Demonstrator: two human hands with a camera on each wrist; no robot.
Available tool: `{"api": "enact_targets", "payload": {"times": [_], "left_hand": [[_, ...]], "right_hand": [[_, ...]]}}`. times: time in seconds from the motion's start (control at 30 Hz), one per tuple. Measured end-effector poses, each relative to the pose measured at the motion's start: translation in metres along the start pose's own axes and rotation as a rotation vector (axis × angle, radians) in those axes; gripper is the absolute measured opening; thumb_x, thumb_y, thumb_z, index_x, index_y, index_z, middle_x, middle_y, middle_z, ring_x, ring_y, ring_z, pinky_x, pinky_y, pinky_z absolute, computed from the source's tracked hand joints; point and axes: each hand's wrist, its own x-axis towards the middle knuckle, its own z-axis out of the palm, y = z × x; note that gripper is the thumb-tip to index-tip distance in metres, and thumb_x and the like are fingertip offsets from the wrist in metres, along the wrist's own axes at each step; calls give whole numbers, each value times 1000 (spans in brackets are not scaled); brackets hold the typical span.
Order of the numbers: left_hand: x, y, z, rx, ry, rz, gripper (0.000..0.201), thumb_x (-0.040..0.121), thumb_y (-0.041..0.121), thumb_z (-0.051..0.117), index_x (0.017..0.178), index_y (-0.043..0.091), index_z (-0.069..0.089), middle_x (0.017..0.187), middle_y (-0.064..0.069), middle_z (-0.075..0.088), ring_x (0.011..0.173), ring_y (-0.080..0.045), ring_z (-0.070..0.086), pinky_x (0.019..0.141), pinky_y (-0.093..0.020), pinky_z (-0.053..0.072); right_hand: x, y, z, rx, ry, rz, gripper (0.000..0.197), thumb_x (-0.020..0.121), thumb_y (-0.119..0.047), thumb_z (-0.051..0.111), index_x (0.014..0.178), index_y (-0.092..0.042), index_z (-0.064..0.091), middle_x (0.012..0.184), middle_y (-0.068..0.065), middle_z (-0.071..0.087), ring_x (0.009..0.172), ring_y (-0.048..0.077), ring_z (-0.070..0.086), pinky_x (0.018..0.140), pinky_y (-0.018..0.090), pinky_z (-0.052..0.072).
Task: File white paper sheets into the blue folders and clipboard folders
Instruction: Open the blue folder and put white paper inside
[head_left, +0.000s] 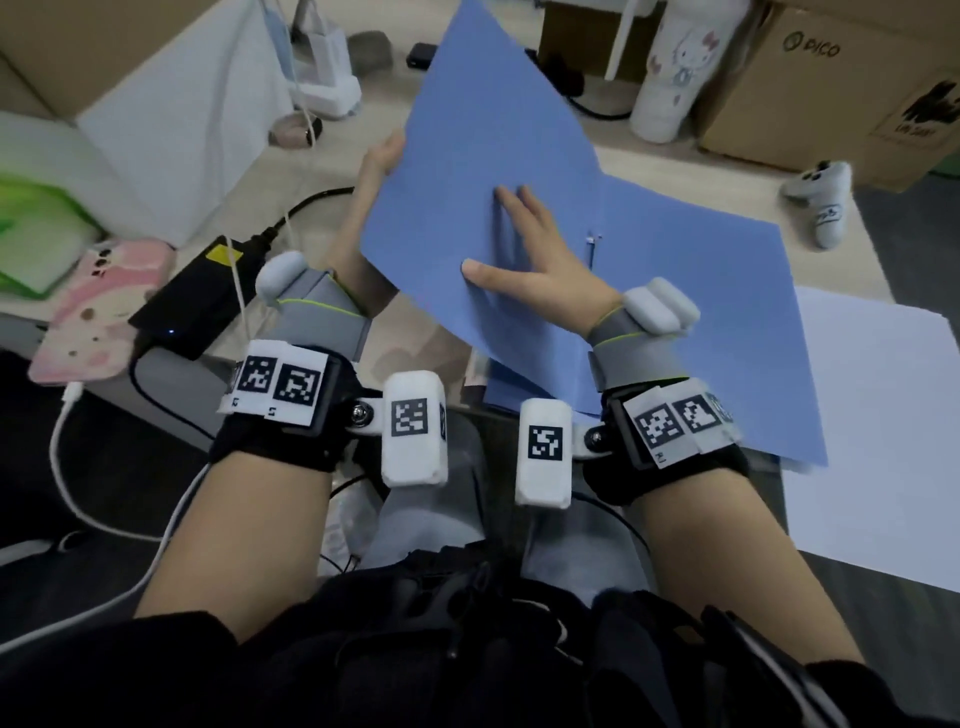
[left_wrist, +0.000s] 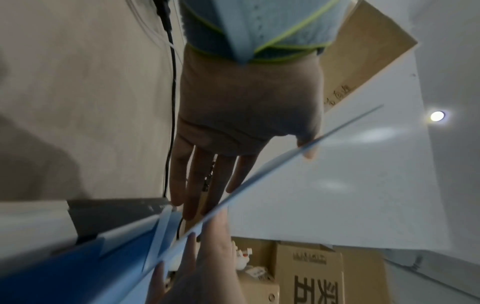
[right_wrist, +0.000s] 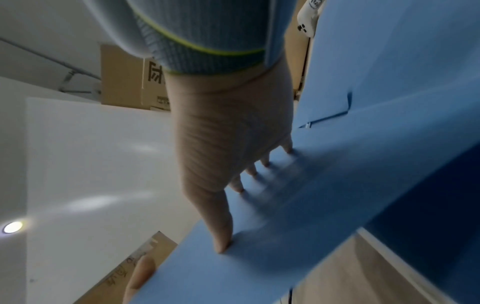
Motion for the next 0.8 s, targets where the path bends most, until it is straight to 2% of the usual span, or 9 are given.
{"api": "enact_targets", "payload": {"times": [0.1, 0.2, 0.27, 0.37, 0.43, 0.53, 0.63, 0.7, 0.8], "left_hand": [[-5, -4, -29, 84, 12, -16, 27, 95, 25, 39, 103, 14, 62, 93, 4, 73, 87, -11, 68, 79, -23, 54], [-4, -7, -49, 228, 63, -2, 46, 84, 19, 52, 127, 3, 52, 120, -10, 63, 102, -18, 64, 85, -26, 54], [-2, -4, -54, 295, 126, 0, 53, 88, 14, 56, 138, 9, 41, 120, -4, 61, 98, -15, 64, 77, -23, 53], [3, -1, -58, 407, 210, -14, 64, 87, 12, 61, 143, 16, 31, 134, 4, 51, 122, -11, 51, 92, -21, 43], [3, 0, -53, 497, 117, 35, 65, 80, 15, 67, 139, 11, 39, 128, 14, 55, 124, -3, 48, 100, -20, 39], [7, 0, -32, 739, 4, 44, 63, 84, 21, 65, 140, 6, 39, 144, 0, 44, 137, -10, 37, 109, -14, 26], [16, -10, -2, 1015, -65, 45, 64, 85, 26, 63, 141, 12, 37, 155, -6, 25, 148, -22, 3, 120, -32, 4], [19, -18, 19, 1168, -138, 8, 60, 88, 22, 59, 143, 18, 35, 157, -7, 18, 145, -30, -19, 119, -44, -10], [25, -31, 42, 1339, -222, -7, 67, 87, 18, 57, 146, 26, 27, 159, -8, 7, 141, -34, -27, 114, -49, -15]], "right_hand": [[5, 0, 12, -134, -61, 72, 88, 87, -45, 61, 152, -22, 6, 160, 3, -8, 148, 19, -8, 121, 38, 1], [10, 5, 19, -219, -105, 131, 90, 84, -50, 62, 151, -23, 8, 160, 3, -7, 148, 21, -7, 121, 42, 2], [14, 9, 18, -280, -129, 156, 90, 83, -50, 64, 151, -21, 13, 160, 4, -1, 148, 22, -2, 121, 41, 5], [21, 11, 11, -264, -93, 140, 77, 84, -43, 66, 146, -15, 31, 156, 6, 22, 145, 23, 20, 119, 36, 19], [23, 10, 2, -223, -30, 121, 67, 85, -37, 66, 141, -12, 40, 147, 5, 40, 136, 20, 38, 111, 29, 29], [24, 12, -7, -147, 73, 92, 58, 85, -29, 68, 135, -9, 47, 133, 8, 55, 124, 20, 51, 105, 28, 37], [24, 19, -14, -35, 123, 70, 50, 83, -19, 70, 129, -7, 53, 121, 13, 63, 113, 23, 59, 103, 34, 44], [23, 23, -18, 53, 139, 50, 46, 83, -12, 70, 126, -5, 56, 118, 16, 64, 106, 23, 63, 100, 36, 48], [18, 29, -26, 127, 224, 12, 38, 84, -2, 65, 122, 1, 57, 111, 18, 65, 99, 23, 64, 95, 33, 52]]}}
